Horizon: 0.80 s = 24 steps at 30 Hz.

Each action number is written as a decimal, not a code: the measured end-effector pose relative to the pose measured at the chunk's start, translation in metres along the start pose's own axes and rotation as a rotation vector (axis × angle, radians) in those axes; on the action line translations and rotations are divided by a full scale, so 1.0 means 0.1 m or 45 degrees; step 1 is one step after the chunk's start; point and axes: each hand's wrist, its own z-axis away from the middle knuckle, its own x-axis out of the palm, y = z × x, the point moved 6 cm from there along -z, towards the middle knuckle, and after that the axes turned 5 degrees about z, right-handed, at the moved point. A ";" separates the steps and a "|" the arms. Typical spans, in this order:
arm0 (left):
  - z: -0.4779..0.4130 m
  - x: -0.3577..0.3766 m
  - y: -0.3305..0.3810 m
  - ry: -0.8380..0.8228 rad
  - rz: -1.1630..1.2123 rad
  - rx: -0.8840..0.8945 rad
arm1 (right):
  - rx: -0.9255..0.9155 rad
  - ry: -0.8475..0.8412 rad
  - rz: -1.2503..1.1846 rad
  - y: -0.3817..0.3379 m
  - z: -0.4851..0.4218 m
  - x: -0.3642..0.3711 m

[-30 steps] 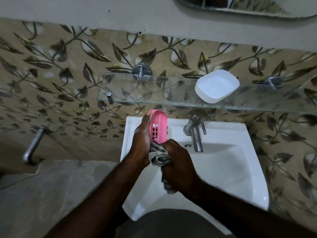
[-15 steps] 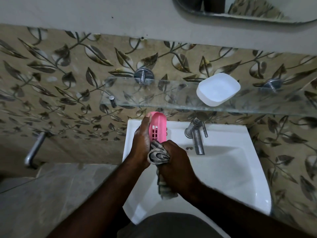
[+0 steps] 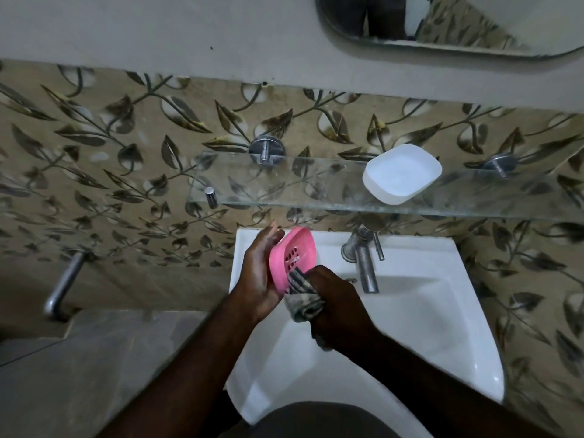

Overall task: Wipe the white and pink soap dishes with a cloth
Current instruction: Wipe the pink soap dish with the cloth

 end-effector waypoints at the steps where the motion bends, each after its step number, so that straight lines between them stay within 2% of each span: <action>1: 0.02 0.00 -0.02 -0.009 0.050 0.074 | 0.092 0.004 -0.136 -0.03 -0.01 0.01; 3: 0.08 0.02 -0.05 0.003 0.143 0.209 | 0.237 0.042 -0.352 -0.05 -0.05 0.02; 5: 0.10 0.07 -0.06 -0.033 0.153 0.288 | 0.302 0.074 -0.403 -0.05 -0.04 0.04; 6: 0.12 0.09 -0.04 -0.057 0.148 0.293 | 0.248 0.084 -0.344 -0.08 -0.01 0.05; 10: 0.13 0.13 -0.03 -0.184 0.110 0.154 | -0.221 0.103 0.114 -0.12 0.09 -0.06; 11: 0.14 0.14 -0.03 -0.207 0.083 0.135 | -0.238 0.126 0.165 -0.03 0.05 -0.13; 14: 0.13 0.15 -0.02 -0.203 0.081 0.125 | -0.155 0.193 0.206 0.15 0.00 -0.26; 17: 0.10 0.15 -0.05 -0.139 0.117 0.127 | 0.106 0.176 -0.049 0.04 0.07 -0.05; 19: 0.07 0.13 -0.07 -0.107 0.172 0.142 | 0.161 0.138 -0.190 -0.13 0.10 0.09; 22: 0.08 0.08 -0.07 -0.120 0.183 0.148 | -0.133 0.056 -0.013 -0.22 0.08 0.01; 24: 0.11 0.03 -0.08 -0.104 0.168 0.134 | -0.225 -0.011 0.104 -0.10 0.05 -0.07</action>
